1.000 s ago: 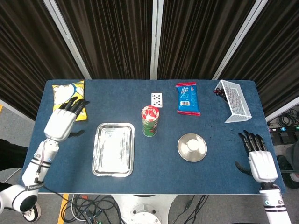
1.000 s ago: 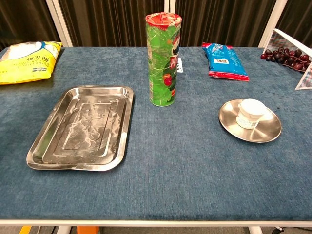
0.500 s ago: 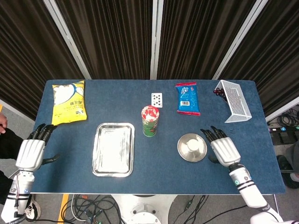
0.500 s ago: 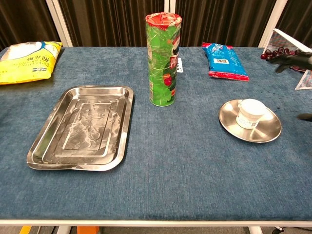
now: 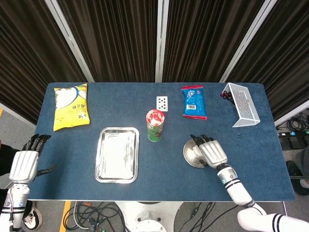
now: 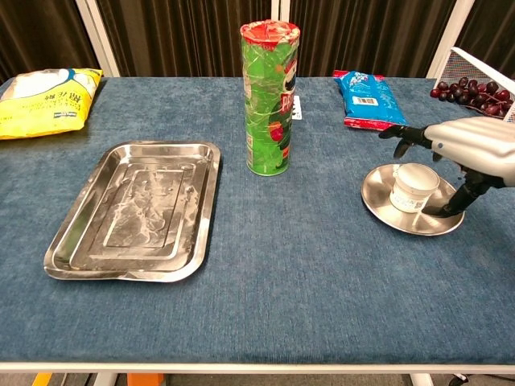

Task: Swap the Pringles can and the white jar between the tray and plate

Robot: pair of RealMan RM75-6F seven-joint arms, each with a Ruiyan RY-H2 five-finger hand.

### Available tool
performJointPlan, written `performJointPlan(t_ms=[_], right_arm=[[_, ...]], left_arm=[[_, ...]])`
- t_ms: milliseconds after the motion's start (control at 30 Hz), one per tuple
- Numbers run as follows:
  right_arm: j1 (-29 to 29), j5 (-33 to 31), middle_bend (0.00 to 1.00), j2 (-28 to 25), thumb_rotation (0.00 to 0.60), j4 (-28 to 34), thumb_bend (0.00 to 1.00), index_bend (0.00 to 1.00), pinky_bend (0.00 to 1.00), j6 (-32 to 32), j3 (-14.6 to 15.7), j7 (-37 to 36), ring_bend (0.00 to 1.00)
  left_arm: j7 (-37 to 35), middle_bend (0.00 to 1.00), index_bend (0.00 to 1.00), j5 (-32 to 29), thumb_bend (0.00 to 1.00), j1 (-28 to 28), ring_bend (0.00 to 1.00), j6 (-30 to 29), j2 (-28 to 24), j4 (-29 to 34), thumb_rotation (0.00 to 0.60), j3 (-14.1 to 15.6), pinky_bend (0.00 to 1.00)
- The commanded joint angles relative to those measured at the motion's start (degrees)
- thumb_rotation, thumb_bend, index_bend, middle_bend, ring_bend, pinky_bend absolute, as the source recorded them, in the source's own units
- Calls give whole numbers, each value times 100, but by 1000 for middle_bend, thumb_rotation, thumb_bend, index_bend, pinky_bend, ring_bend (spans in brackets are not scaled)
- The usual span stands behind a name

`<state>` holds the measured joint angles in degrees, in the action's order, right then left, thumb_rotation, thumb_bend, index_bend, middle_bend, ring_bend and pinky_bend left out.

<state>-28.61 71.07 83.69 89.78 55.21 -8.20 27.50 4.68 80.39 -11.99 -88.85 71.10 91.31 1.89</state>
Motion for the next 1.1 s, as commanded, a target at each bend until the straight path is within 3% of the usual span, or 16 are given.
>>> performJointPlan(t_ms=[33, 367, 600, 900, 1100], right_arm=[[-35, -114, 273, 85, 600, -33, 176, 146, 395, 75, 16, 106, 212], [-68, -205, 409, 230, 600, -135, 236, 357, 567, 358, 70, 189, 374], [-71, -77, 470, 294, 600, -176, 278, 488, 619, 476, 173, 104, 442], [-172, 351, 480, -71, 600, 692, 288, 508, 628, 703, 198, 321, 449], [-505, 575, 480, -83, 600, 1269, 288, 509, 628, 423, 177, 568, 449]], left_arm=[[-76, 146, 162, 10, 59, 42, 92, 63, 13, -52, 600, -16, 290], [-134, 146, 164, 60, 59, 92, 89, 356, -32, -49, 600, -78, 288], [-110, 145, 165, 63, 60, 139, 85, 439, -30, -60, 600, -148, 288], [-156, 145, 165, 95, 60, 255, 85, 410, -93, -76, 600, -214, 286], [-242, 145, 164, 118, 60, 330, 85, 405, -127, -131, 600, -238, 284]])
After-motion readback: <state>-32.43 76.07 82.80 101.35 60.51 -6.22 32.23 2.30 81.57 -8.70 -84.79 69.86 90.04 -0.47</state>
